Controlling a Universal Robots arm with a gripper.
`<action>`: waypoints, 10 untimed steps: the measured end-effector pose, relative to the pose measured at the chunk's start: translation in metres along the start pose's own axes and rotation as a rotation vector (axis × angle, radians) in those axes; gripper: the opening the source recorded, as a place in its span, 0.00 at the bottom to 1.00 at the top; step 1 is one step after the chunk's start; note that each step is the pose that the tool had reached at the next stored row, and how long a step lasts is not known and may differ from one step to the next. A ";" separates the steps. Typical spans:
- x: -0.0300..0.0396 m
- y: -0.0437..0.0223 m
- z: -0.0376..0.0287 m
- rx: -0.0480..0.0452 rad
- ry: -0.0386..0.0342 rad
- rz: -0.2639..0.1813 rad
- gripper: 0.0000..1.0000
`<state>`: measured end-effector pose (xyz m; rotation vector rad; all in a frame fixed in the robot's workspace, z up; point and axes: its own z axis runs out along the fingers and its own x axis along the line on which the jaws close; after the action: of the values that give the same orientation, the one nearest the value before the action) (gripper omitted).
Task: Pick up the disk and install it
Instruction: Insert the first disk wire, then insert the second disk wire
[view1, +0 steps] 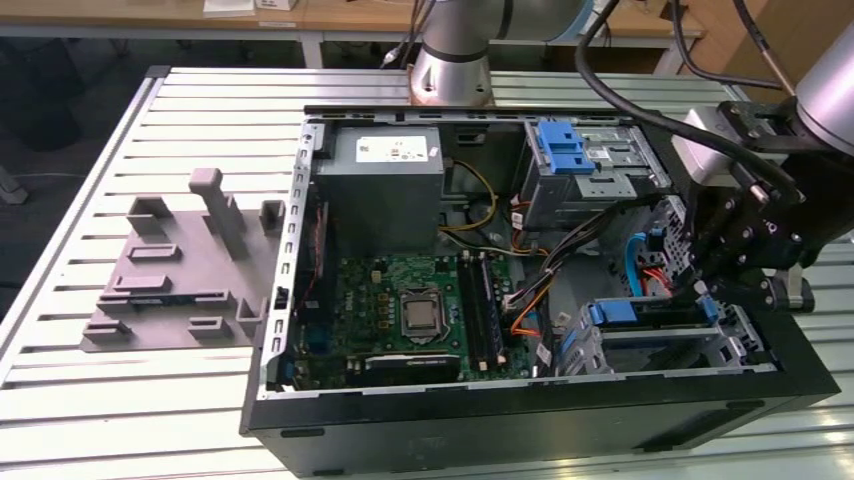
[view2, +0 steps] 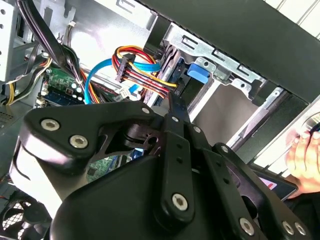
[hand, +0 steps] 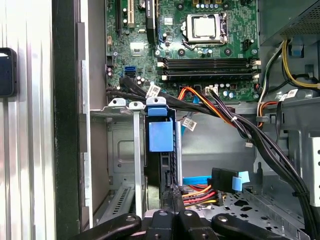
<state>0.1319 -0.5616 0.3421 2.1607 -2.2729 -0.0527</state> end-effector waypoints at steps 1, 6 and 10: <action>0.0000 0.0000 -0.0001 0.0000 0.0001 0.000 0.11; 0.0000 0.0000 -0.0006 0.0000 0.0001 0.000 0.11; 0.0000 0.0000 -0.0009 0.0000 0.0001 0.000 0.11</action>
<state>0.1319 -0.5616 0.3431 2.1606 -2.2728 -0.0526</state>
